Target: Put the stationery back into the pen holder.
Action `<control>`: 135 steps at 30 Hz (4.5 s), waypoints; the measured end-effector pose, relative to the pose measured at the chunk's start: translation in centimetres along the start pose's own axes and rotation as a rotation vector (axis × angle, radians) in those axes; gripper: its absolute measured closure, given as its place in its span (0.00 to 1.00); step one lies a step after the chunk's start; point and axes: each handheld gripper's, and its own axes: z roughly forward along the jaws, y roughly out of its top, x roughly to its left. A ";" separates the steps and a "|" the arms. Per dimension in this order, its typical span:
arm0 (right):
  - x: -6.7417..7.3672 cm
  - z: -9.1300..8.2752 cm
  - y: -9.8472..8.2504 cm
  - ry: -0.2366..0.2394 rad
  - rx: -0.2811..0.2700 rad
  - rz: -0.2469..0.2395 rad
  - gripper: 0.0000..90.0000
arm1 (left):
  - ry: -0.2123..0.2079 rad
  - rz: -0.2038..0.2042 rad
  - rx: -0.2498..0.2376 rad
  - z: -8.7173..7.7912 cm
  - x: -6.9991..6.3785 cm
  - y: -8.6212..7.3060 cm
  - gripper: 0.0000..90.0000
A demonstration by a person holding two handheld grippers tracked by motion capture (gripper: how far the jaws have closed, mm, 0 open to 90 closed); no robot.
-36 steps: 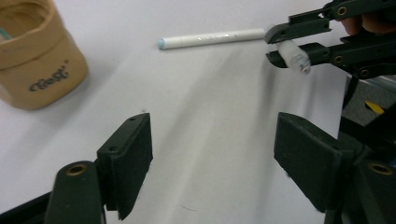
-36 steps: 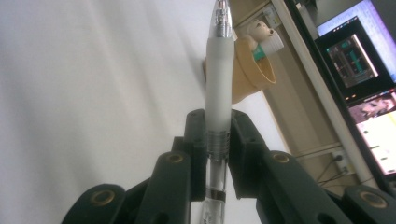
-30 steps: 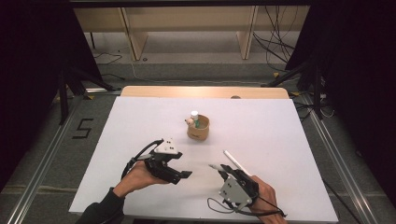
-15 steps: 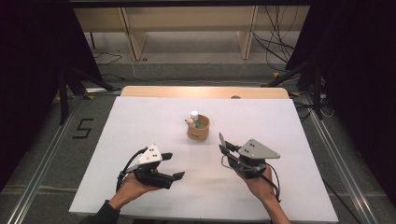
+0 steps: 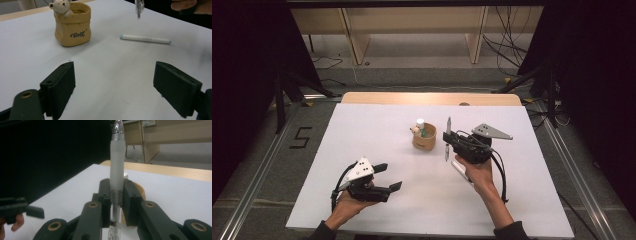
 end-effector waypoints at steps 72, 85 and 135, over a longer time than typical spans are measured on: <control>-3.3 13.4 2.5 -0.153 0.070 0.078 0.88 | -0.013 -0.011 0.001 -0.3 0.0 -1.3 0.18; -3.0 13.9 2.0 -0.163 0.085 0.060 0.87 | -0.017 -0.006 0.007 -0.2 -0.1 -1.3 0.18; -2.6 3.1 2.5 -0.201 0.410 -0.075 0.38 | -0.018 -0.016 0.001 -0.2 0.0 -1.4 0.18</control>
